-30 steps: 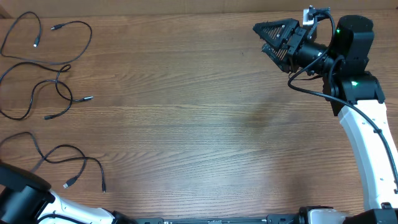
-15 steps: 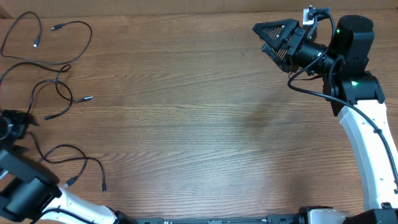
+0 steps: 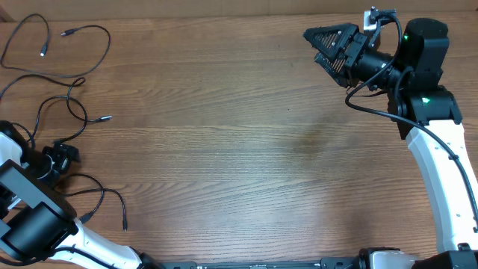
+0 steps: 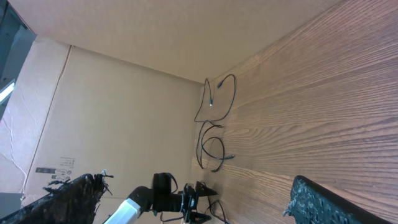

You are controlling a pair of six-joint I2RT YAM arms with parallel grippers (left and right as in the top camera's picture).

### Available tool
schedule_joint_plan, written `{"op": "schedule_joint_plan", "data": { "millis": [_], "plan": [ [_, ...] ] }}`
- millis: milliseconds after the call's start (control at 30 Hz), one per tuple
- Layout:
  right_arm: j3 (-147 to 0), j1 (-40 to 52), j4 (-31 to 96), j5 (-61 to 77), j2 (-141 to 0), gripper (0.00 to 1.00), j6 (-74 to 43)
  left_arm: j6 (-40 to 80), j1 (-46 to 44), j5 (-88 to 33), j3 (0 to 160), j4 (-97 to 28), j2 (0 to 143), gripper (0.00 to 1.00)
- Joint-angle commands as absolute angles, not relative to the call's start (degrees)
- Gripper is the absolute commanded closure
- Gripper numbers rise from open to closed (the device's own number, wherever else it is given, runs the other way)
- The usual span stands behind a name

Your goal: Untangle cables

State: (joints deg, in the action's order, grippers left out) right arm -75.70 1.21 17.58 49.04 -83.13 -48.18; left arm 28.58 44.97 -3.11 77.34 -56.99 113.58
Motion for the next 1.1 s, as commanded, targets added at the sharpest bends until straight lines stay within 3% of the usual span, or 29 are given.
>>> {"op": "schedule_joint_plan", "data": {
  "millis": [0, 233, 433, 600, 800, 1067],
  "plan": [
    [-76.53, 1.10, 17.23, 48.51, -83.26, 0.04, -47.66, 33.58, 44.97, 0.78, 74.00, -54.76, 113.14, 0.00],
    [-76.53, 1.10, 17.23, 48.53, -83.26, 0.03, -47.68, 33.87, 44.97, 1.93, 68.77, -48.42, 113.14, 0.04],
    [-76.53, 1.10, 17.26, 48.53, -83.26, 0.03, -47.66, 33.89, 45.06, 5.26, 68.25, -45.63, 113.14, 0.38],
    [-76.53, 1.10, 17.26, 48.53, -83.26, 0.03, -47.68, 33.89, 45.08, 6.20, 68.25, -43.38, 113.14, 0.73],
    [-76.53, 1.10, 17.26, 48.53, -83.26, 0.03, -47.68, 35.90, 45.12, 6.22, 68.25, -41.87, 113.14, 0.76],
    [-76.53, 1.10, 17.32, 48.56, -83.26, 0.03, -47.66, 47.44, 48.60, 5.96, 68.27, -41.60, 113.14, 0.78]
  ]
}}
